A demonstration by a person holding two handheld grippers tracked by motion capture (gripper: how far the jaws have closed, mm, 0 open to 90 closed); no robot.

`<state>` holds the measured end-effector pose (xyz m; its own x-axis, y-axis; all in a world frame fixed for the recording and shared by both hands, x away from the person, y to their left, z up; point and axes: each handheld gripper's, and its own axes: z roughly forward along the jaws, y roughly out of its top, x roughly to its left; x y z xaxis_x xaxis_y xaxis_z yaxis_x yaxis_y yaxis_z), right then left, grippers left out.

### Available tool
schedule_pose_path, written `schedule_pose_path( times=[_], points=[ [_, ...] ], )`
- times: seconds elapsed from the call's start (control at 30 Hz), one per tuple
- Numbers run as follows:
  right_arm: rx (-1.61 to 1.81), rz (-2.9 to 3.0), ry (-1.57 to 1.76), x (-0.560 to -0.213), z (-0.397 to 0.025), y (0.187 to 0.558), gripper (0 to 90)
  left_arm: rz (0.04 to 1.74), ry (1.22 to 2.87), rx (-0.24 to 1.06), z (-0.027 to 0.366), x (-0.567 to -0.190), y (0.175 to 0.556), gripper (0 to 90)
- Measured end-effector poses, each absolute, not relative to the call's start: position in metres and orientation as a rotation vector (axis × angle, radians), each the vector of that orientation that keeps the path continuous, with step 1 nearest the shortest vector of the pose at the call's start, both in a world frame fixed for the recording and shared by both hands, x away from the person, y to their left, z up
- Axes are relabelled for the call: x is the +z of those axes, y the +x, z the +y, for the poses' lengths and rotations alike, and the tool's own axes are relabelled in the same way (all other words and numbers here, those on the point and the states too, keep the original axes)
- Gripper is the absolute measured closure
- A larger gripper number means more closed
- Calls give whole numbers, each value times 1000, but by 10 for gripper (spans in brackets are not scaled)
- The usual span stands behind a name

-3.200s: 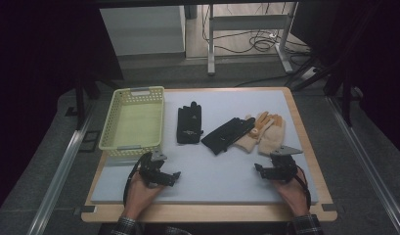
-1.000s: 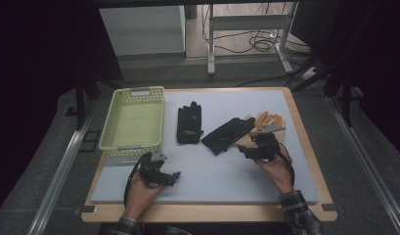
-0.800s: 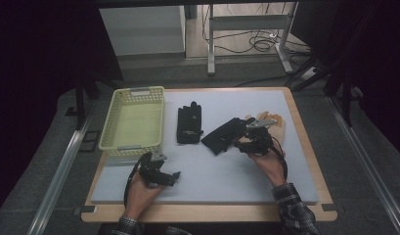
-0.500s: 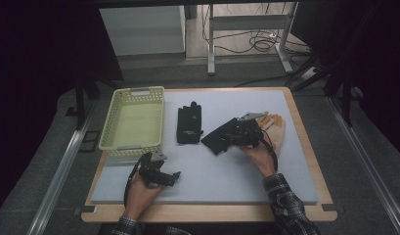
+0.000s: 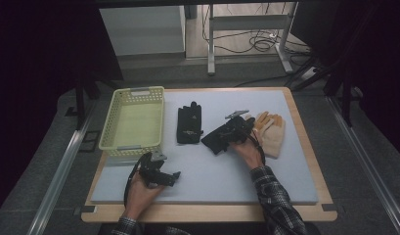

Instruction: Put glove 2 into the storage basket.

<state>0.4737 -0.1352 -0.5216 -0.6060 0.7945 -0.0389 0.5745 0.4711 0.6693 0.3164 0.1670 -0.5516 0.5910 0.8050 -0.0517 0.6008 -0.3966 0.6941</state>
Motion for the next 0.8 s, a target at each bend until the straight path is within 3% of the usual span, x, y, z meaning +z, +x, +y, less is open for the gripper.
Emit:
schedule_pose_path(
  times=[0.07, 0.2, 0.27, 0.8],
  points=[
    [886, 2381, 1153, -522, -137, 474, 439, 1110, 2135, 384, 167, -552, 316, 3],
    [885, 2361, 1174, -520, -143, 473, 739, 1110, 2135, 385, 167, -552, 316, 3],
    [885, 2365, 1156, -520, -144, 472, 777, 1110, 2136, 384, 167, -552, 316, 3],
    [1054, 2451, 943, -485, -154, 442, 792, 1110, 2139, 384, 167, -552, 316, 3]
  ],
)
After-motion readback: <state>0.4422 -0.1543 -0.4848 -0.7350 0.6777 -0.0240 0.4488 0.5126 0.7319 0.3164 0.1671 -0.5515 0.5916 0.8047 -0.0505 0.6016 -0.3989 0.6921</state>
